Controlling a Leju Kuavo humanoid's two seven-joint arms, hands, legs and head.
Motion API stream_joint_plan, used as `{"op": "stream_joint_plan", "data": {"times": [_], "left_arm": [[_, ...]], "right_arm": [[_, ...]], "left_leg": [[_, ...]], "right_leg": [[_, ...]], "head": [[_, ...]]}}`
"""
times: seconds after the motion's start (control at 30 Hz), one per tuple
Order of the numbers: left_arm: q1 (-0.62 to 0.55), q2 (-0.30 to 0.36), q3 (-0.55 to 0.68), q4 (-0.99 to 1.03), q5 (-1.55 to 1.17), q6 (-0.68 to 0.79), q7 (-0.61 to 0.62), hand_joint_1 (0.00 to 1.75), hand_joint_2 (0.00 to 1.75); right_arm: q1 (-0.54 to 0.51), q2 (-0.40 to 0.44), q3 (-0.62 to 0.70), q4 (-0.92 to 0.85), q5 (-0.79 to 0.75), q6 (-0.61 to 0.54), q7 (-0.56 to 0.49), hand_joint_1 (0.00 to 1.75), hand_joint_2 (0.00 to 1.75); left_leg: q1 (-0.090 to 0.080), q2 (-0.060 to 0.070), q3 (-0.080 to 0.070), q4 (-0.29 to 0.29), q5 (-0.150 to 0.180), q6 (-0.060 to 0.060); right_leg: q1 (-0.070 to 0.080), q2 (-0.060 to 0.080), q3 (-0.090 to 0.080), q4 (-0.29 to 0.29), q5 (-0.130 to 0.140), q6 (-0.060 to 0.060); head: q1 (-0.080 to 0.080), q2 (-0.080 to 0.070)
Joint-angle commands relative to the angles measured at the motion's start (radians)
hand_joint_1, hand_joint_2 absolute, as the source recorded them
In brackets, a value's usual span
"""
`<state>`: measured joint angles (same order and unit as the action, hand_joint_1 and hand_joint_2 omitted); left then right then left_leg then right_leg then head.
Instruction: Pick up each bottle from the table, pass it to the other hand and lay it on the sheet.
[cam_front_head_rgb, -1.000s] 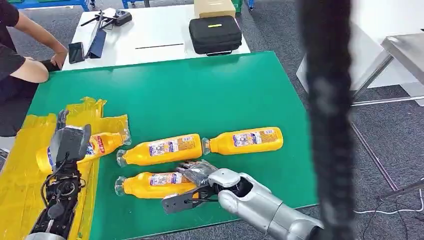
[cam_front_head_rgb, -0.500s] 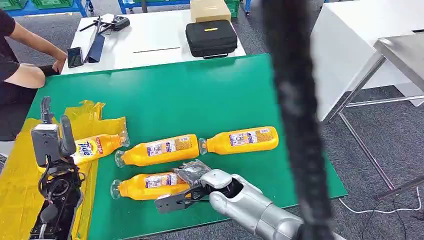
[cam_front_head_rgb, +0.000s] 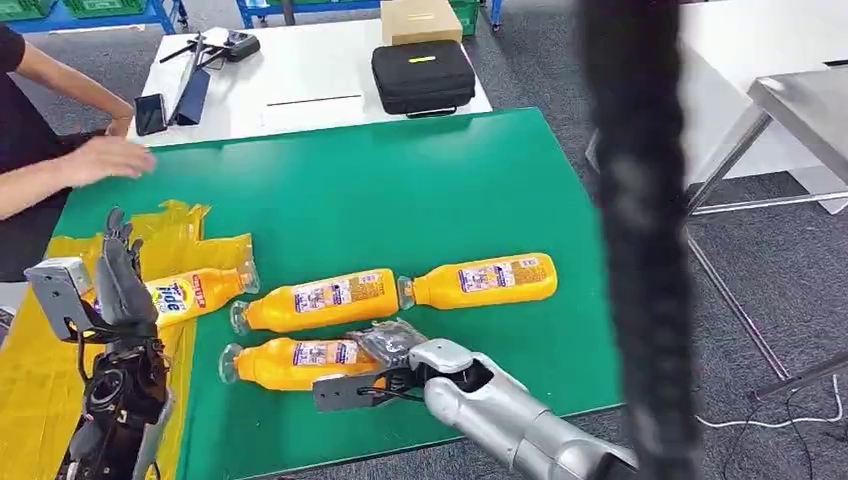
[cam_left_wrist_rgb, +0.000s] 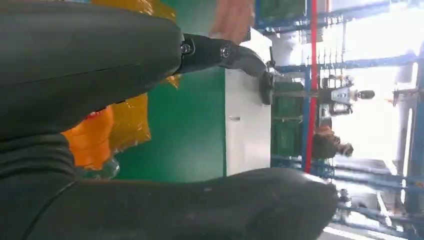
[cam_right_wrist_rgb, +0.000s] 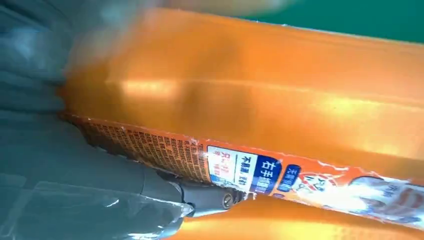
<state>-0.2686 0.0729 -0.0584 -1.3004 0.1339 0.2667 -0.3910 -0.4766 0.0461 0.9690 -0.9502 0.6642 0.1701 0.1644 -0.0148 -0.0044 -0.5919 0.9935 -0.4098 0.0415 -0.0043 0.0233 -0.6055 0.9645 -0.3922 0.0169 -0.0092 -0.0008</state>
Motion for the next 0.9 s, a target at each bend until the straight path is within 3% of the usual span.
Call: {"op": "stream_joint_plan", "data": {"times": [0.03, 0.2, 0.23, 0.33, 0.43, 0.6, 0.9], "left_arm": [[-0.002, -0.014, 0.026, 0.002, 0.019, -0.006, 0.007, 0.0, 0.0], [0.046, 0.023, 0.096, -0.012, 0.086, -0.002, -0.008, 0.0, 0.0], [0.067, 0.034, 0.117, -0.019, 0.102, -0.008, -0.015, 0.0, 1.75], [0.109, 0.037, 0.167, -0.043, 0.115, -0.007, -0.026, 0.0, 1.75], [0.109, 0.038, 0.185, -0.047, 0.114, 0.0, -0.035, 0.0, 1.75], [0.13, 0.007, 0.201, -0.093, 0.103, 0.004, -0.032, 0.0, 1.75], [0.127, -0.004, 0.202, -0.105, 0.099, 0.005, -0.023, 0.0, 1.75]], "right_arm": [[0.068, -0.042, -0.062, -0.01, -0.058, 0.019, -0.024, 1.75, 1.75], [0.095, -0.147, -0.23, -0.249, -0.294, 0.026, -0.128, 1.75, 1.75], [0.106, -0.182, -0.275, -0.314, -0.346, 0.024, -0.152, 1.75, 1.75], [0.149, -0.257, -0.375, -0.454, -0.417, 0.0, -0.191, 1.75, 1.75], [0.194, -0.281, -0.443, -0.556, -0.427, -0.016, -0.201, 1.75, 1.75], [0.265, -0.247, -0.502, -0.646, -0.398, -0.052, -0.226, 1.75, 1.75], [0.247, -0.215, -0.522, -0.646, -0.397, -0.07, -0.24, 1.75, 1.75]], "left_leg": [[0.002, -0.004, 0.001, 0.0, -0.001, -0.003], [0.001, -0.003, -0.001, 0.0, -0.001, -0.003], [0.001, -0.003, -0.001, 0.001, -0.001, -0.003], [0.0, -0.002, -0.004, 0.002, -0.002, -0.003], [0.0, -0.004, -0.009, 0.003, -0.002, -0.002], [0.001, -0.008, -0.009, 0.002, -0.002, -0.002], [0.0, -0.005, -0.015, 0.001, 0.0, 0.0]], "right_leg": [[0.002, -0.006, 0.003, -0.001, -0.002, 0.0], [0.001, -0.004, 0.002, -0.001, -0.001, 0.0], [0.001, -0.005, 0.002, -0.001, -0.002, 0.0], [0.0, -0.004, -0.001, 0.001, -0.003, 0.001], [0.0, -0.005, -0.005, 0.002, -0.003, 0.001], [0.001, -0.008, -0.004, 0.001, -0.004, 0.001], [0.0, -0.005, -0.011, 0.0, 0.0, 0.001]], "head": [[0.0, 0.0], [0.0, 0.0], [0.0, 0.0], [0.0, 0.0], [0.0, 0.0], [0.0, 0.0], [0.0, 0.0]]}}
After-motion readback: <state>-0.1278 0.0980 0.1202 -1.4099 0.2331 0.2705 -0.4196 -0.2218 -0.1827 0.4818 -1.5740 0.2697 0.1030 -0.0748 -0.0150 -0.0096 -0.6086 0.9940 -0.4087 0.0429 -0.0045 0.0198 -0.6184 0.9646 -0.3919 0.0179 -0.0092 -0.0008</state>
